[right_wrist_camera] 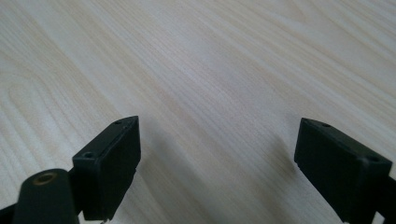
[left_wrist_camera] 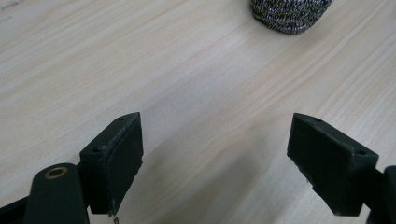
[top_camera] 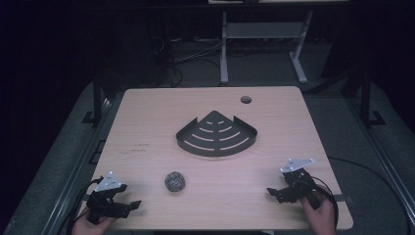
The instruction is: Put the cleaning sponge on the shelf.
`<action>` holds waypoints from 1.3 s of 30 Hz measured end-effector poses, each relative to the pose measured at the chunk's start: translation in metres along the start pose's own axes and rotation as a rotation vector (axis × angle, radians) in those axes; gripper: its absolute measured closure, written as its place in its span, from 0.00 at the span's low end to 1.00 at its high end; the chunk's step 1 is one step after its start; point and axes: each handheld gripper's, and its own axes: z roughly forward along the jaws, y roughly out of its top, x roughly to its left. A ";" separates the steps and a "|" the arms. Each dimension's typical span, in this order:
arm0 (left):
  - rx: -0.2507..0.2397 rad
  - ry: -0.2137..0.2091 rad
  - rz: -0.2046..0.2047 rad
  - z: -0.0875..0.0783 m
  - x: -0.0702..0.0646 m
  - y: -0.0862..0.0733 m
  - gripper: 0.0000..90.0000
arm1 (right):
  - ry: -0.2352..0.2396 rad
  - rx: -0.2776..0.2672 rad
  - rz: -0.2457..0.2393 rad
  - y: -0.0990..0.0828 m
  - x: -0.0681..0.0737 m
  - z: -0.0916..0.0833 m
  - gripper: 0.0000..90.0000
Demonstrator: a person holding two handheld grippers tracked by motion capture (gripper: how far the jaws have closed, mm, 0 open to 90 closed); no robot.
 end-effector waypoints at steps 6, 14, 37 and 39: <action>0.006 -0.006 0.002 0.004 -0.004 0.004 0.20 | 0.004 -0.005 0.003 0.001 0.000 -0.001 0.16; 0.020 -0.008 0.009 0.007 -0.007 0.006 0.20 | 0.006 -0.003 0.003 0.001 0.000 0.000 0.16; 0.039 -0.024 0.064 0.006 -0.013 0.024 0.20 | 0.003 -0.001 0.004 0.001 -0.001 0.000 0.16; 0.039 -0.026 0.066 0.007 -0.013 0.026 0.20 | 0.003 -0.001 0.006 0.001 -0.001 0.000 0.16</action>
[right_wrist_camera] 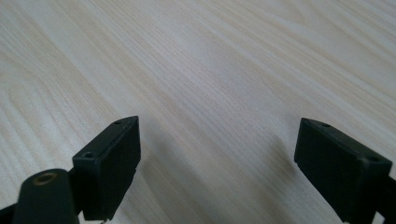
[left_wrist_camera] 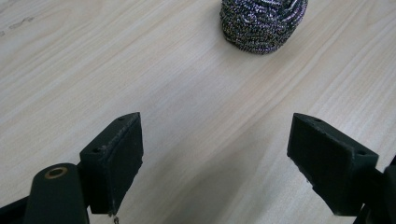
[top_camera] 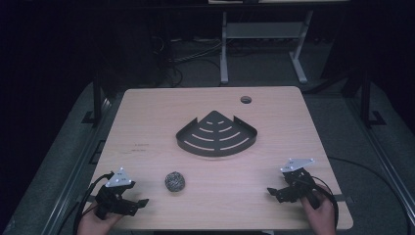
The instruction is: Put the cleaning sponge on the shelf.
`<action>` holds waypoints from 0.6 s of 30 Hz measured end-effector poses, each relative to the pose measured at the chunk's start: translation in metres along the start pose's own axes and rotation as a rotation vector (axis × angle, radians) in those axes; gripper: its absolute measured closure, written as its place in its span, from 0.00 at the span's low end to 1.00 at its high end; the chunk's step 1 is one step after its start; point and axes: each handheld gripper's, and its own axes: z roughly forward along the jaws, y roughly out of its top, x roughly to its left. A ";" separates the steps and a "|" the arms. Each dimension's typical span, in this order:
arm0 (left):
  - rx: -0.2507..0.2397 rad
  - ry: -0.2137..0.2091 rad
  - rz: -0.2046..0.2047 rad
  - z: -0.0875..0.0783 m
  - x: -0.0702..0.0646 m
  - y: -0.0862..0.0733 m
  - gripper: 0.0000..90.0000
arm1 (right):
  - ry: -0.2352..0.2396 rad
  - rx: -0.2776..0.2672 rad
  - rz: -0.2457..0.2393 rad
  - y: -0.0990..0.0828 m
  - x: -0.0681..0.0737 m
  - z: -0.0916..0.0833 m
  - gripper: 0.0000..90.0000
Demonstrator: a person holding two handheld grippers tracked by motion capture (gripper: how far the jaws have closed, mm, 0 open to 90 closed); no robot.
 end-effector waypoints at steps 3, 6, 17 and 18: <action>0.014 0.008 0.017 0.000 0.000 0.004 0.20 | -0.002 -0.003 0.001 0.000 0.000 0.000 0.16; 0.017 0.001 0.024 0.000 -0.001 0.008 0.20 | -0.002 -0.005 -0.001 0.000 0.000 -0.001 0.16; 0.039 -0.020 0.051 0.002 -0.003 0.024 0.20 | 0.000 -0.006 -0.002 -0.001 -0.001 -0.001 0.16; 0.044 -0.023 0.058 0.003 -0.004 0.025 0.20 | -0.001 -0.006 -0.002 -0.001 0.000 -0.001 0.16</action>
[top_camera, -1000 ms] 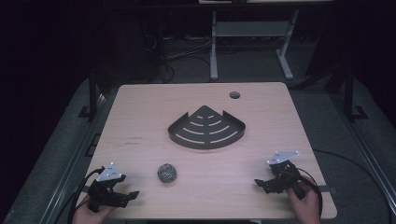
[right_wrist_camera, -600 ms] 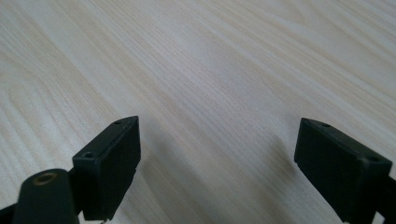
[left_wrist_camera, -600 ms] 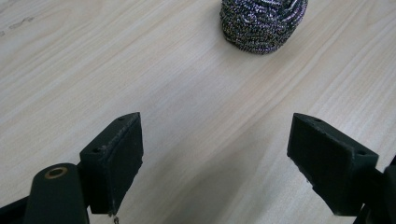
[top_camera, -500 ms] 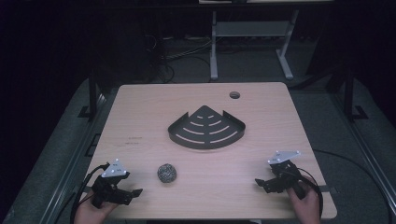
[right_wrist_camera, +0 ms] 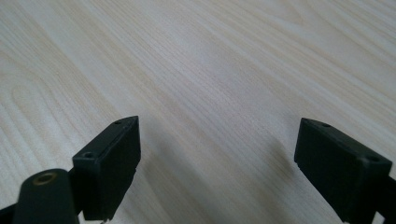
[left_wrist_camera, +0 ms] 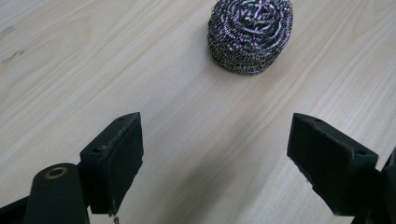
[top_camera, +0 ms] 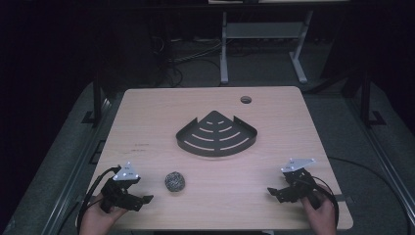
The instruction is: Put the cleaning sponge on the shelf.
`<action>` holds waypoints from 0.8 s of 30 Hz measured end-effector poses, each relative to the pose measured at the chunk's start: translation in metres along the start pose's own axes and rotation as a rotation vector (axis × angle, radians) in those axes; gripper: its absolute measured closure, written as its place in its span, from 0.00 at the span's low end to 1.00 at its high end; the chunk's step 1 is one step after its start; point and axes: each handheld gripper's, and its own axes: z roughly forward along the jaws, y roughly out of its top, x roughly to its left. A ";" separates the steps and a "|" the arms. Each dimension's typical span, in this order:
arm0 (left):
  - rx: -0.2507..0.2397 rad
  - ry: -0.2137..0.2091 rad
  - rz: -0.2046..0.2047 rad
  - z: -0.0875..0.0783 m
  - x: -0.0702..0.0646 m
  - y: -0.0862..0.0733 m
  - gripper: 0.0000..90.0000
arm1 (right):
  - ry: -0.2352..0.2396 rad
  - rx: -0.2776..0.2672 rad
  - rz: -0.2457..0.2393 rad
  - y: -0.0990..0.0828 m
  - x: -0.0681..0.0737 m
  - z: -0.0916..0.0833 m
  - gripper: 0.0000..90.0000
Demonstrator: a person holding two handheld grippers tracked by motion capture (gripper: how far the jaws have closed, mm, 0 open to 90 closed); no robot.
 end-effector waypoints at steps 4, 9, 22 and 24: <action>0.001 -0.005 0.006 0.002 -0.001 0.005 0.20 | -0.001 -0.002 0.000 0.000 0.000 0.000 0.16; 0.011 -0.011 0.021 0.004 -0.002 0.011 0.20 | 0.000 0.001 -0.002 0.000 0.000 0.000 0.16; 0.023 -0.029 0.043 0.009 -0.004 0.022 0.20 | 0.000 -0.003 -0.003 0.000 0.000 0.000 0.16; 0.028 -0.031 0.044 0.010 -0.004 0.022 0.20 | 0.001 -0.003 -0.003 0.000 0.000 0.000 0.16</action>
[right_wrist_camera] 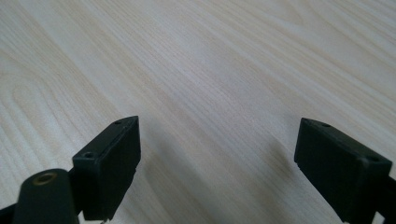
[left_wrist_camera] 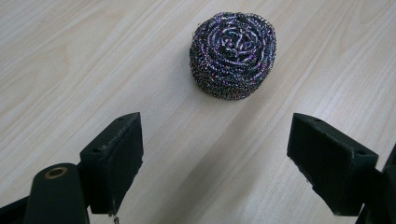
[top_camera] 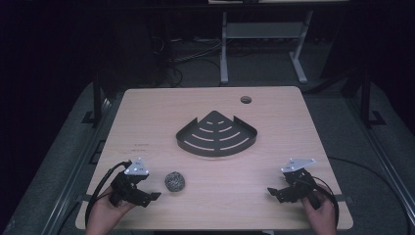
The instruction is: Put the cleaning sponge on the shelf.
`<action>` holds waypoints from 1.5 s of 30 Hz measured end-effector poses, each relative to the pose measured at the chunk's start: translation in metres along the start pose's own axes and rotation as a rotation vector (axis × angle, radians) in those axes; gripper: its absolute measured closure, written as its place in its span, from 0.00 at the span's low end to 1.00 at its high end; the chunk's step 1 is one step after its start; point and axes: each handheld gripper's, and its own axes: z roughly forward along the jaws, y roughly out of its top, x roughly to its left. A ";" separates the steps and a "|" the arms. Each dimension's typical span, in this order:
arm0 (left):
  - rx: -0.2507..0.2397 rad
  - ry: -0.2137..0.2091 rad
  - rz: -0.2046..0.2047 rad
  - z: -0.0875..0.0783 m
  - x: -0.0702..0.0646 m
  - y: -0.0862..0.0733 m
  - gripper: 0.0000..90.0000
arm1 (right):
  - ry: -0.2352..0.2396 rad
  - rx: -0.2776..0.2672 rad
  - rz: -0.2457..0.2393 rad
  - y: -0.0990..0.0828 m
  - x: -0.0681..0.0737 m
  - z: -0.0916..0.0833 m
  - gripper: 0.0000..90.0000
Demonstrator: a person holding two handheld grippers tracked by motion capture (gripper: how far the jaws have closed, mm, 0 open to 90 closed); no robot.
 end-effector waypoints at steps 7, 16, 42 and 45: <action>-0.002 -0.004 0.005 0.000 -0.001 0.004 0.20 | -0.002 0.003 0.006 0.000 0.001 -0.001 0.16; 0.009 -0.012 0.017 0.003 -0.001 0.014 0.20 | -0.004 -0.001 -0.002 0.000 0.001 -0.001 0.16; 0.100 -0.054 0.042 0.033 -0.002 0.038 0.20 | -0.002 -0.006 -0.004 0.001 0.001 -0.003 0.16; 0.115 -0.058 0.047 0.036 -0.002 0.041 0.20 | -0.002 -0.007 -0.003 0.001 0.002 -0.003 0.16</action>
